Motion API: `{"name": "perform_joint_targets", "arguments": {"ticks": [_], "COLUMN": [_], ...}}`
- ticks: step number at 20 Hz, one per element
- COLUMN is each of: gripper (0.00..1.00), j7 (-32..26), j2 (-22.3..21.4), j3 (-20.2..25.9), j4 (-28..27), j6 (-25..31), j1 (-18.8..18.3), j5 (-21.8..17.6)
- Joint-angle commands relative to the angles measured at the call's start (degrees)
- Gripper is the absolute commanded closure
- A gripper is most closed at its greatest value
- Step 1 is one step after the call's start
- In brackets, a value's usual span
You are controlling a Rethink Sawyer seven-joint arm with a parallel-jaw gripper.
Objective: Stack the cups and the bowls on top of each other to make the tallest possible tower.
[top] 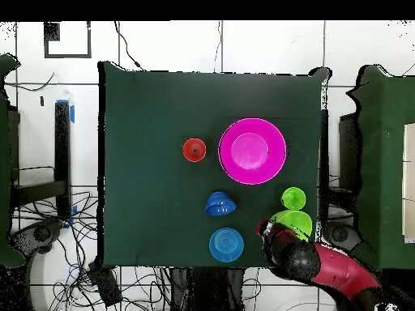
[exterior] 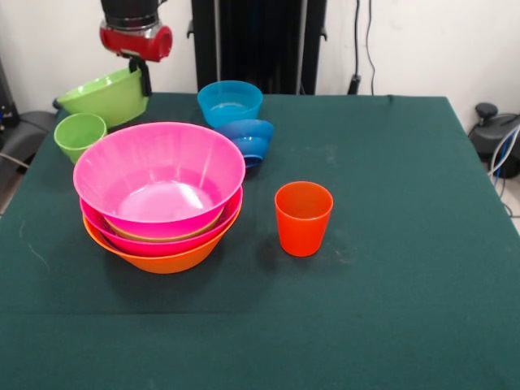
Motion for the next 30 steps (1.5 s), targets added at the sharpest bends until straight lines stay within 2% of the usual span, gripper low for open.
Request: {"name": "perform_joint_targets", "arguments": {"ticks": [1,16,22,30], "gripper": [1.0,1.0,1.0,1.0], "j7": [3.7,4.9,5.4,4.8], "j2": [-6.0,-8.3,-10.5,-12.4], "j3": [6.5,5.0,3.4,1.6], "j4": [3.2,1.6,-0.5,-6.5], "j6": [8.0,12.1,17.2,26.7], "j1": [4.7,8.5,11.1,14.2], "j5": [5.4,11.7,14.5,16.5]}}
